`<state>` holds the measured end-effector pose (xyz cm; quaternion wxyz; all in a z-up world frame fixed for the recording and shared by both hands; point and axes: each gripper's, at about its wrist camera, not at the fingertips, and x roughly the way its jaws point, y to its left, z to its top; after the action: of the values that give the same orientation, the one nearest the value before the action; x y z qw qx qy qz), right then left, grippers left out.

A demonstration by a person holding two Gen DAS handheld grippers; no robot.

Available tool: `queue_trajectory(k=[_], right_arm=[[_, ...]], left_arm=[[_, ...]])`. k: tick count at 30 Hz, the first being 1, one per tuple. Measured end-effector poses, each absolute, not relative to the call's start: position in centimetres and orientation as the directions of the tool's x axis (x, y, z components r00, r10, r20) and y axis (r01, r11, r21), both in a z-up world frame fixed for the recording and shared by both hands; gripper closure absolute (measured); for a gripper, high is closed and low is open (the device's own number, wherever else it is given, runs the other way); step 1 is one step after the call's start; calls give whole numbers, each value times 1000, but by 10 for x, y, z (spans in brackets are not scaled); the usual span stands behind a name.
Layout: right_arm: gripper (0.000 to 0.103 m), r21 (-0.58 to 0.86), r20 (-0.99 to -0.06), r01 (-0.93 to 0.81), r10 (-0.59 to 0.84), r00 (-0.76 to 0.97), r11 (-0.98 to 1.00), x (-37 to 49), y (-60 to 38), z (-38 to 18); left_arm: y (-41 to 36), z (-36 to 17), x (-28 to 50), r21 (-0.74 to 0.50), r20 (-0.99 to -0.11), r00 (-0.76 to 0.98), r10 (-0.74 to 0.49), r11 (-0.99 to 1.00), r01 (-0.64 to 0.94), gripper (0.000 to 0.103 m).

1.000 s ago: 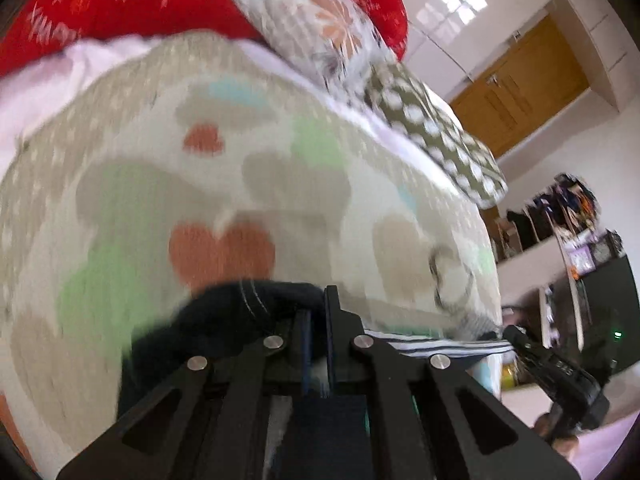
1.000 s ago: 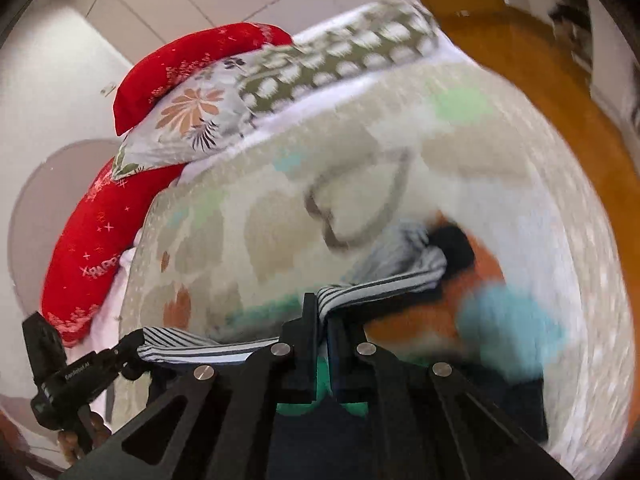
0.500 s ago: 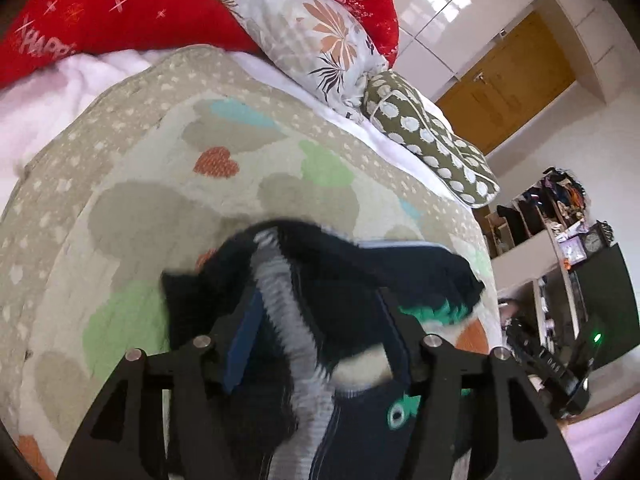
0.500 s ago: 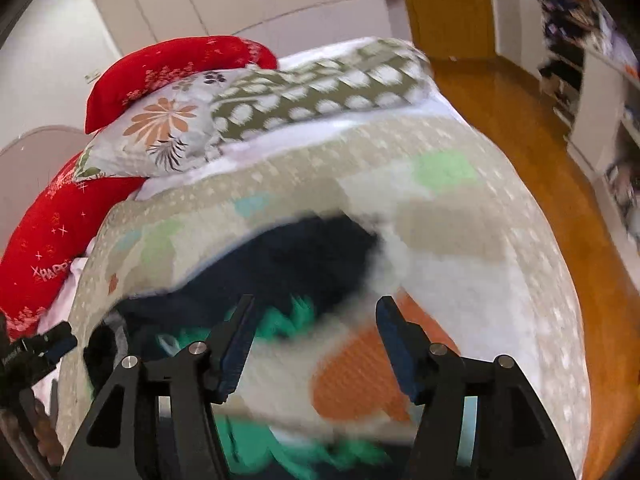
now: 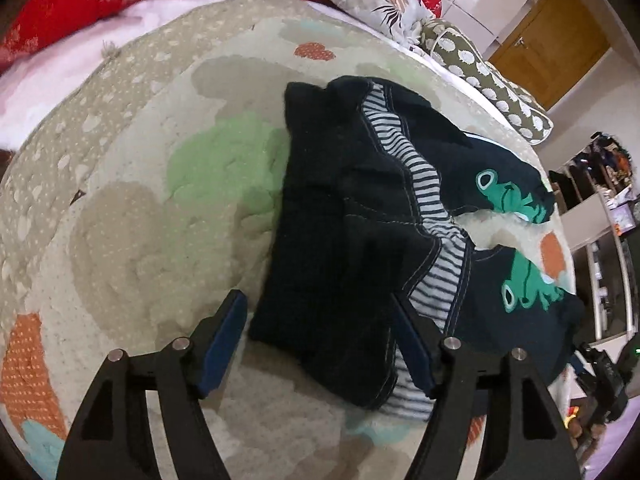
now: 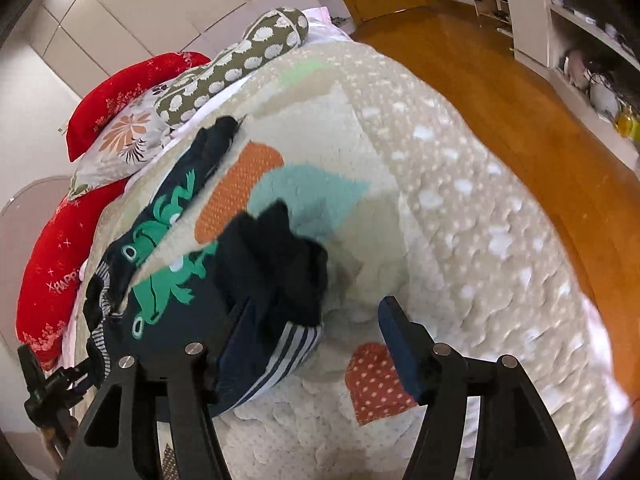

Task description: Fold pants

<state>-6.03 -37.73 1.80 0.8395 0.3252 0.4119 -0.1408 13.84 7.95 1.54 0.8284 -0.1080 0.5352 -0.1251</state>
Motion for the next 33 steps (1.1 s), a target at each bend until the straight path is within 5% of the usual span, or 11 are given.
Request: queue_trajectory(k=[2,3,4,5,6,7,25,31,33], right_arm=[[33,409,-779,501,6,627,762,-55,-371,19],[33,402,-777,496,0,630,770,-50,-367,20],[35,389,-777,493,-10,629,778,-44,-363,21],[47,379,-779,492,-17,627,784,-40,-360,20],[78,374,-783,483,-9,621,792,-33,-357,18],[89,370,-794,479,4,607,796,-29,-357,16],[92,472,-769,306,216,601,827,-93,-285,32],[92,480,-771,281,247,587,831,-121,-256,25],[84,443,-787,314,196,585,840,-124,-257,22]], left_arm=[[70,18,138,-328,-853,388,-348,937,118,53],[66,17,139,-326,-860,374,-348,937,121,78],[64,18,139,-328,-863,366,-347,938,116,78],[64,21,135,-319,-861,384,-334,942,105,78],[65,25,132,-309,-860,395,-324,945,104,78],[69,29,128,-306,-855,410,-318,947,97,78],[193,51,38,-429,-809,453,-375,903,-17,78],[222,38,27,-386,-829,467,-306,919,-82,69],[230,38,22,-314,-844,493,-211,940,-136,68]])
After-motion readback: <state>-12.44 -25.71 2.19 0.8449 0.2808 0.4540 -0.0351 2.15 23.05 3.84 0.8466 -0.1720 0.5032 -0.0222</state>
